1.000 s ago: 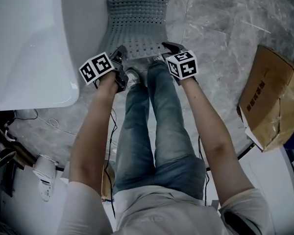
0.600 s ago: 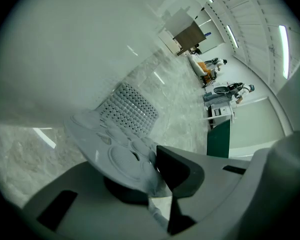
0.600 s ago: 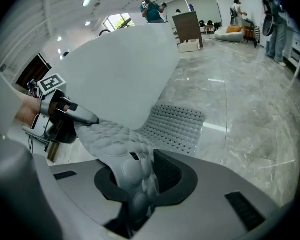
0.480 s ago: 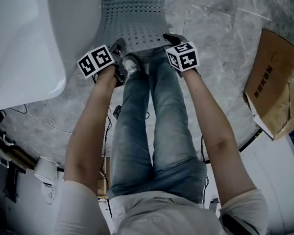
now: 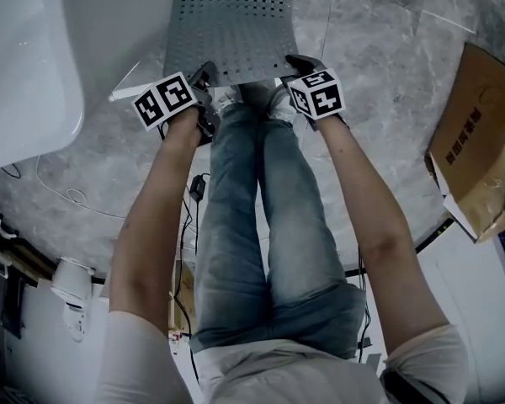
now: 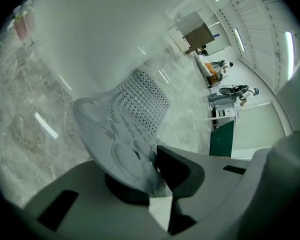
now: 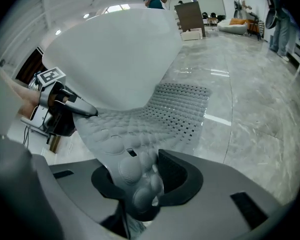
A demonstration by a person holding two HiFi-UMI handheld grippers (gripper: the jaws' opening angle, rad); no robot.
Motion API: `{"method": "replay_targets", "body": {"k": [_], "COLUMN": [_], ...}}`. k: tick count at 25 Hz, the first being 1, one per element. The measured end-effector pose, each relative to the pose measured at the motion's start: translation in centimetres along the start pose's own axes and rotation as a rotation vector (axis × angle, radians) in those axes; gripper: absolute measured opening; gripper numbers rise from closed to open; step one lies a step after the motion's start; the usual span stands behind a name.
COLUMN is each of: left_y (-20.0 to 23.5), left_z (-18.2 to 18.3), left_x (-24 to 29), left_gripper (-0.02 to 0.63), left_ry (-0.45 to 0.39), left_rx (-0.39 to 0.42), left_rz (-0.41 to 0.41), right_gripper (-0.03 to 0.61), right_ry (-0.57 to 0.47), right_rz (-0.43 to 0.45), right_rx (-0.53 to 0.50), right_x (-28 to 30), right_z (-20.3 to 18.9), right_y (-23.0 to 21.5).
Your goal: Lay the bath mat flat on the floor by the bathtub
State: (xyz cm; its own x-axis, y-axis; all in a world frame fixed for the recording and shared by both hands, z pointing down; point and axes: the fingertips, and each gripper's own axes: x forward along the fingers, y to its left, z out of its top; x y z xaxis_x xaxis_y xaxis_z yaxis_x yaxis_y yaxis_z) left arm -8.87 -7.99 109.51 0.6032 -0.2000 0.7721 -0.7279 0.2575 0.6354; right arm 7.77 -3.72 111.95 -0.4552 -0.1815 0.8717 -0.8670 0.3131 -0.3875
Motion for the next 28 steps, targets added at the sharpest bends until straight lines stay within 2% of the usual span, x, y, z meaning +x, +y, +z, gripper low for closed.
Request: {"method": "replay_targets", "body": {"k": [6, 11, 16, 19, 23, 28], "left_y": [2.8, 5.4, 7.8, 9.4, 11.3, 14.6], "left_z": [-2.6, -4.6, -7.4, -8.9, -10.1, -12.0], "left_x": [0.9, 2.3, 3.1, 3.9, 5.4, 7.1], "left_gripper": [0.06, 0.06, 0.057, 0.054, 0.052, 0.048], "left_ry": [-0.005, -0.02, 0.0, 0.006, 0.03, 0.103], "left_rx": [0.01, -0.003, -0.035, -0.051, -0.067, 0.009], "left_rz": [0.004, 0.003, 0.011, 0.027, 0.027, 0.073], "right_gripper": [0.166, 0.249, 0.333, 0.358, 0.362, 0.362], "right_ry": [0.04, 0.053, 0.117, 0.141, 0.164, 0.091], "right_rz": [0.04, 0.091, 0.163, 0.174, 0.145, 0.086], "right_rx": [-0.088, -0.151, -0.19, -0.149, -0.072, 0.098], "right_x": [1.8, 3.2, 4.2, 4.7, 5.4, 6.4], "right_z": [-3.3, -5.6, -9.0, -11.1, -14.4, -16.1], "right_y": [0.9, 1.6, 2.6, 2.1, 0.8, -1.4]}}
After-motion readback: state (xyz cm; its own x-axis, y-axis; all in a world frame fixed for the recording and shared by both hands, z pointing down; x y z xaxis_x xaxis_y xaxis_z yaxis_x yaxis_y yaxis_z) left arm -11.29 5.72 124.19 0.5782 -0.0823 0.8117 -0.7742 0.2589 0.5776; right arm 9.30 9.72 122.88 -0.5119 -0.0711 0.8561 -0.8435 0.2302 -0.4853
